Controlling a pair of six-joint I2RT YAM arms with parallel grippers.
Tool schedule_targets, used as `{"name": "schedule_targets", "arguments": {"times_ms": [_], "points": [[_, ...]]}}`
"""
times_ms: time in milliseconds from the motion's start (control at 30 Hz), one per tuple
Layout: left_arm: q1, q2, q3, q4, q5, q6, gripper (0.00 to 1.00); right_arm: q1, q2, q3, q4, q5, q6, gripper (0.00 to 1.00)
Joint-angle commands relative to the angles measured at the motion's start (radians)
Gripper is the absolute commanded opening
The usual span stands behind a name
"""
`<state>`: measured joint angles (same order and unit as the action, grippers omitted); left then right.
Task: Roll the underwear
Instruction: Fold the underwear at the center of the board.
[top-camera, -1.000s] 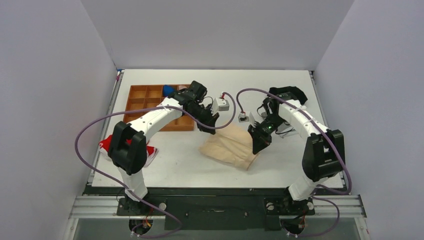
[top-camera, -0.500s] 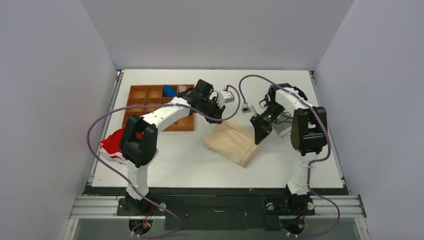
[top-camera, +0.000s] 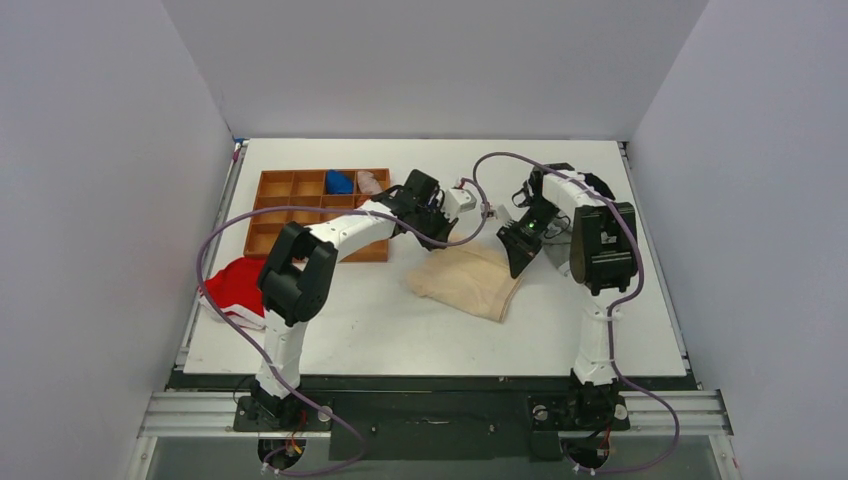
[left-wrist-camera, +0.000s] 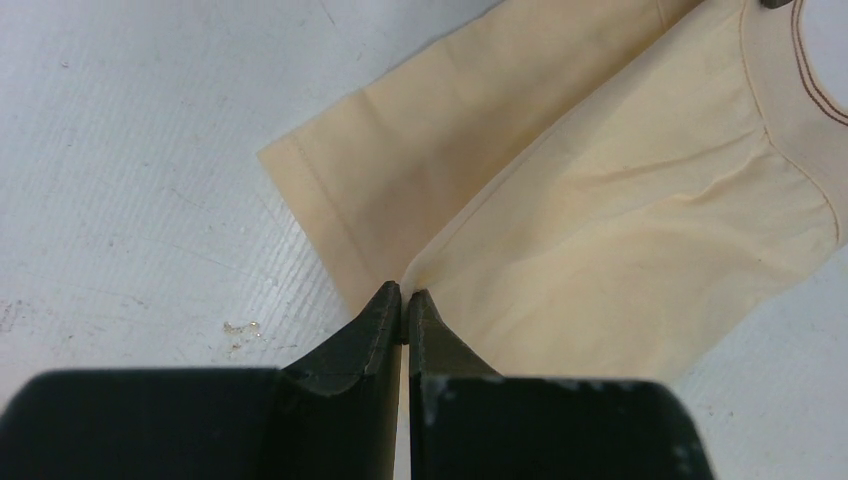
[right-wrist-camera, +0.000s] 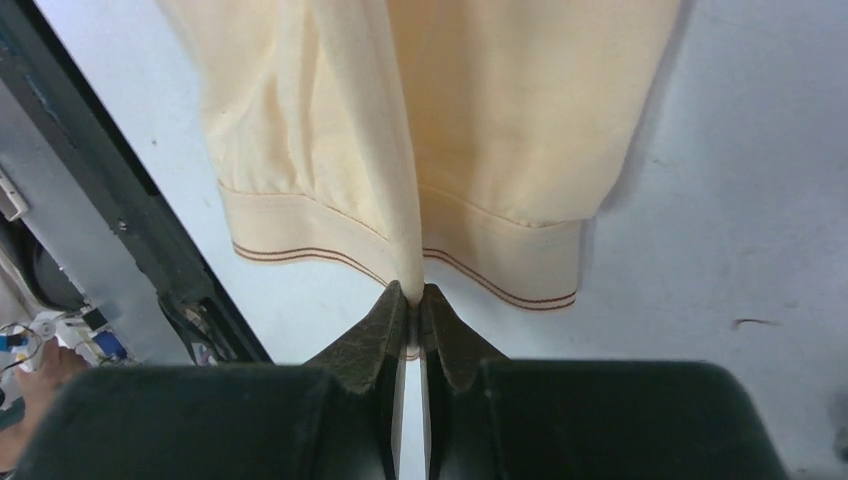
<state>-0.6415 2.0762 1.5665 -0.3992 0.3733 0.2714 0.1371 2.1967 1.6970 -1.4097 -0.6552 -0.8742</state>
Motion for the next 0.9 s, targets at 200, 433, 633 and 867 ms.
{"name": "schedule_targets", "arguments": {"times_ms": [200,433,633,867], "points": [[-0.008,-0.029,-0.001,0.099,-0.069,-0.024,0.0,0.006,0.008,0.067,0.063,0.036,0.058,0.03],[-0.005,-0.056,-0.029,0.115,-0.124,-0.059,0.0,0.02,-0.021,0.12,0.059,0.037,0.085,0.03],[0.0,-0.061,-0.082,0.149,-0.186,-0.088,0.0,0.03,0.003,0.184,0.109,0.065,0.17,0.07],[0.001,-0.059,-0.12,0.186,-0.237,-0.128,0.0,0.041,0.007,0.173,0.236,0.102,0.297,0.15]]}}
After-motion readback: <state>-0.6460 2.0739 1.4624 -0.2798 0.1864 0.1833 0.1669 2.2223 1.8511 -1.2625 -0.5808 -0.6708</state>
